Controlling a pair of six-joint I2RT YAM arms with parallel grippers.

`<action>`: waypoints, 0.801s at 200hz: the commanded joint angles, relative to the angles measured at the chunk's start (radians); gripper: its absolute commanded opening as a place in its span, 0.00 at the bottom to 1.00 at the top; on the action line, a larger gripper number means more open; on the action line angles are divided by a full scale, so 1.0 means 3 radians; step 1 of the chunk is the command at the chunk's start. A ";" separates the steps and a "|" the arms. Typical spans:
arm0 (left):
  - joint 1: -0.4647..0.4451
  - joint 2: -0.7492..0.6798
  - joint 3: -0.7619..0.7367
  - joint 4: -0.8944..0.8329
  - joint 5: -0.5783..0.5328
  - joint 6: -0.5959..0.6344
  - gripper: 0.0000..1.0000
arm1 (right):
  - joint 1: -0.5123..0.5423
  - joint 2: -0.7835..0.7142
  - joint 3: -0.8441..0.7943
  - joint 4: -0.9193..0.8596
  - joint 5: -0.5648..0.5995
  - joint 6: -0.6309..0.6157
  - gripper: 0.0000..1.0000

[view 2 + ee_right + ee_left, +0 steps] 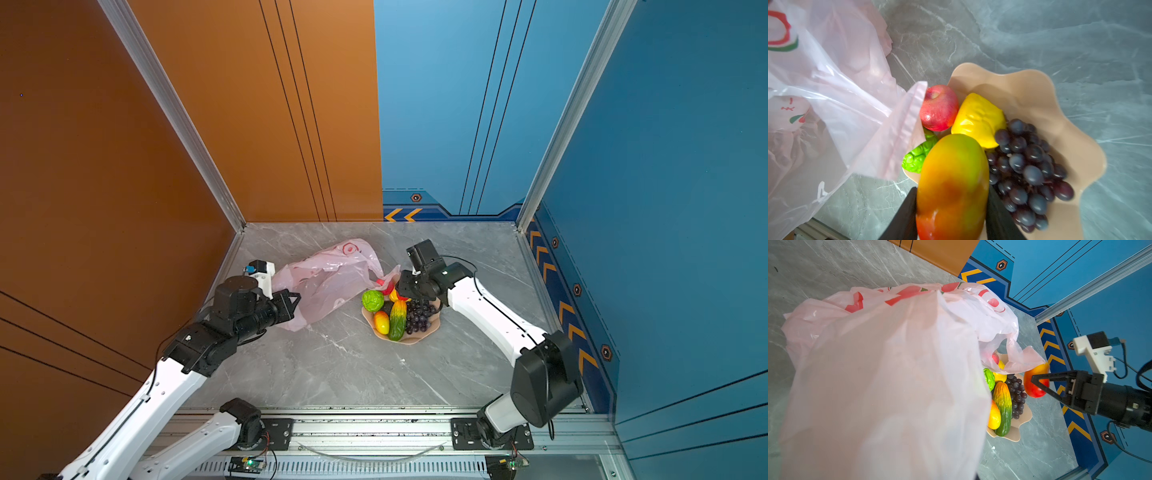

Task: Place the fruits into the plastic bag
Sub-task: 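Grasp the mango with right gripper and lift it toward the bag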

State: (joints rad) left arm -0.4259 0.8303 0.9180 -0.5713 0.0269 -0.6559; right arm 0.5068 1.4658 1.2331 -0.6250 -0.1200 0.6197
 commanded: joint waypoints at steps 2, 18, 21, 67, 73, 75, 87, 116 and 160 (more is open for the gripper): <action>-0.0015 -0.0040 0.0033 -0.0045 -0.0069 -0.0028 0.00 | -0.0160 -0.0291 -0.0149 -0.0261 -0.0005 -0.0075 0.33; -0.0017 -0.0041 0.0033 -0.0038 -0.0059 -0.0038 0.00 | -0.0283 -0.0530 -0.0204 -0.0305 -0.0056 -0.0108 0.33; -0.0017 -0.0036 0.0033 -0.0039 -0.0059 -0.0038 0.00 | -0.0308 -0.0590 -0.0204 -0.0314 -0.0071 -0.0120 0.33; -0.0017 -0.0029 0.0044 -0.0039 -0.0040 -0.0038 0.00 | -0.0353 -0.0998 0.0030 -0.0367 -0.0386 -0.0174 0.32; -0.0017 -0.0030 0.0044 -0.0039 -0.0040 -0.0044 0.00 | -0.0338 -0.1005 0.0078 -0.0357 -0.0458 -0.0167 0.31; -0.0017 -0.0028 0.0046 -0.0039 -0.0039 -0.0043 0.00 | -0.0335 -0.1005 0.0093 -0.0353 -0.0486 -0.0164 0.31; -0.0017 -0.0023 0.0045 -0.0039 -0.0036 -0.0048 0.00 | -0.0282 -0.0993 0.0169 -0.0293 -0.0649 -0.0140 0.31; -0.0027 -0.0017 0.0037 -0.0016 -0.0028 -0.0075 0.00 | -0.0085 -0.0882 0.0269 -0.0007 -0.1147 -0.0005 0.31; -0.0032 -0.0021 0.0035 -0.0013 -0.0039 -0.0088 0.00 | 0.0243 -0.0554 0.0392 0.0206 -0.1471 0.0089 0.31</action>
State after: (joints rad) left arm -0.4267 0.8303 0.9180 -0.5716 0.0273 -0.6754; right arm 0.5419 1.2465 1.3155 -0.6151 -0.4698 0.6197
